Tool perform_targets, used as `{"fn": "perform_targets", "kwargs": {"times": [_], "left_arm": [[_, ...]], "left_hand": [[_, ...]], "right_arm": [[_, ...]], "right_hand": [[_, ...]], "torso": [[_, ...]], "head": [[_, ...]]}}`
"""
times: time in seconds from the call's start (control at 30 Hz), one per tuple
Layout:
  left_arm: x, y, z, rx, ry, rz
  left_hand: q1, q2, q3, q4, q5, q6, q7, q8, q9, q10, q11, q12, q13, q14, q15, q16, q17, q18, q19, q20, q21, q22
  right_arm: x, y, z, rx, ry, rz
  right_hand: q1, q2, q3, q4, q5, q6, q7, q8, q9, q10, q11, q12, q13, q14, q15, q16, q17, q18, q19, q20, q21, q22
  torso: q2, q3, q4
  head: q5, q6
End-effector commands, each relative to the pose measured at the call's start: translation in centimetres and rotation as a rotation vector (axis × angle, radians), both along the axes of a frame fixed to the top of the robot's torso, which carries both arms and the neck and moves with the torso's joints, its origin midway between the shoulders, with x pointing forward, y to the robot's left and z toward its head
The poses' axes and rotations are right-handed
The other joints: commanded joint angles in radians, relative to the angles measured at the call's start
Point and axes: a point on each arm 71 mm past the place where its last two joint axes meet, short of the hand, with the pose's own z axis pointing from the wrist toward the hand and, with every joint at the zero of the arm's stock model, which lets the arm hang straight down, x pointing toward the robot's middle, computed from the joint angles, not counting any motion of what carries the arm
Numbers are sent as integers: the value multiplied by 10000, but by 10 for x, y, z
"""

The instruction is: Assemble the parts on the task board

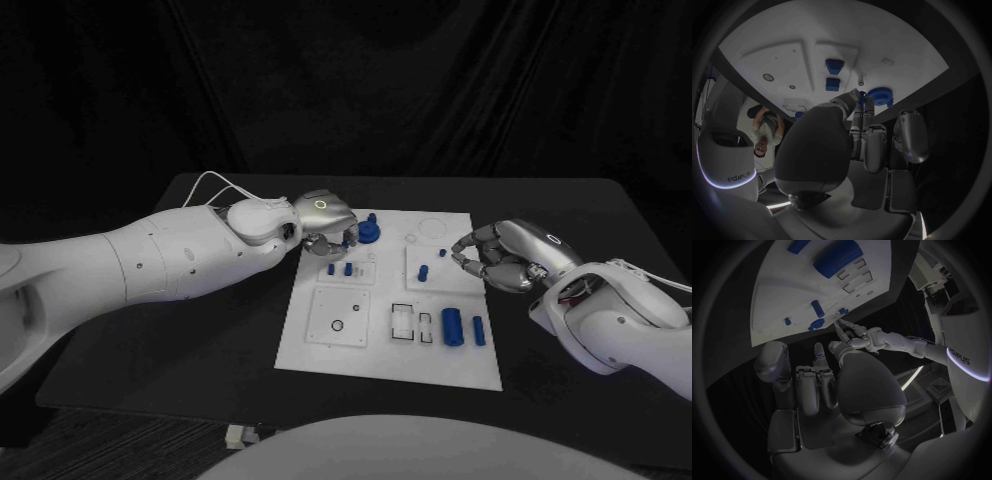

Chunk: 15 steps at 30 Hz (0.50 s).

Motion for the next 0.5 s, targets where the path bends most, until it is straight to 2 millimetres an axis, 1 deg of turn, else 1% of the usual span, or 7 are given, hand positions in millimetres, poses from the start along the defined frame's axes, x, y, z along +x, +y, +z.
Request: {"fn": "perform_targets", "kwargs": {"times": [0.03,0.5], "left_arm": [[-1,-1,-3,131,185,-10],[-1,2,-12,212,316,193]], "left_hand": [[-115,21,57,21,-77,-78,-1,-72,-14,-81,12,-56,-9,626,-4,-64,1358,166,-47,-6,-58,1699],[-152,22,66,41,-169,-81,3,-85,-13,-85,18,-82,-19,627,-1,-60,1365,163,-45,-4,-46,1703]], "right_arm": [[0,-1,-2,-91,142,-107],[-3,-1,-7,-118,286,-92]], "right_hand": [[142,12,19,-92,50,60,20,-35,-16,1045,-33,25,2635,921,-74,-55,1957,109,-31,-8,-19,1220],[202,28,57,-146,83,62,20,-38,-17,1045,-33,25,2635,920,-74,-56,1952,109,-32,-9,-23,1220]], "torso": [[5,2,3],[5,0,0]], "head": [[25,2],[-17,2]]}}
